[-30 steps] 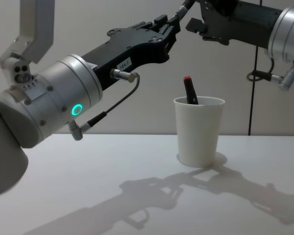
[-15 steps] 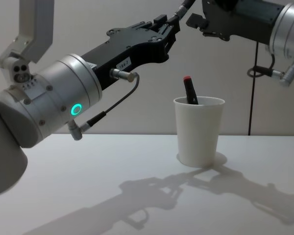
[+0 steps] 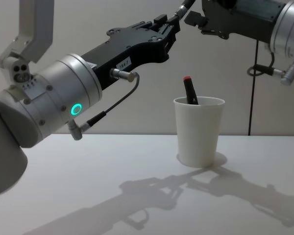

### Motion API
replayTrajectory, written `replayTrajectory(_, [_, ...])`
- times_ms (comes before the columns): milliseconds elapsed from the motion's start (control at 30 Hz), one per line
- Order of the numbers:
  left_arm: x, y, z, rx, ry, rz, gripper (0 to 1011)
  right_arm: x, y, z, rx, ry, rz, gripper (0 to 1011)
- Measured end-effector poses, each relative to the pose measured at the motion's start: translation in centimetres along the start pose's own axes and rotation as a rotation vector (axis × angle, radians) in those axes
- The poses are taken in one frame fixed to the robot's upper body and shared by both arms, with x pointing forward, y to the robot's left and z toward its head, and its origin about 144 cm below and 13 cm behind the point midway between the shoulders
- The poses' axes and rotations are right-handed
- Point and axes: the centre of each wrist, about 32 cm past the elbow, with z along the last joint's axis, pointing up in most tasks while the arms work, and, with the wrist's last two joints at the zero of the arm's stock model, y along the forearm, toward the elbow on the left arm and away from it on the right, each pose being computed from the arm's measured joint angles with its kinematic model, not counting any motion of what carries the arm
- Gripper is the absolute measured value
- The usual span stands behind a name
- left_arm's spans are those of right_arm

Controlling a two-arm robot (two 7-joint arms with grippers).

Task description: Place the pen into the pen holder.

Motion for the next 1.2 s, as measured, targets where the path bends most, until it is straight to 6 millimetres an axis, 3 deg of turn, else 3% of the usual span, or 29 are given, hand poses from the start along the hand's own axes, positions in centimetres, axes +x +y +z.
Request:
replayTrajectory(233, [0.00,0.00,0.00,0.000,0.000,0.000,168,-0.02,-0.02,0.01,-0.002,-0.003,0.003,992])
replayTrajectory(367, [0.00,0.00,0.00,0.000,0.000,0.000,167,-0.02,-0.02,0.02,-0.002,-0.003,0.004,916])
replayTrajectory(1200, [0.00,0.00,-0.01,0.000,0.000,0.000,168,-0.05,-0.03,0.01,-0.002,-0.005,0.007,153])
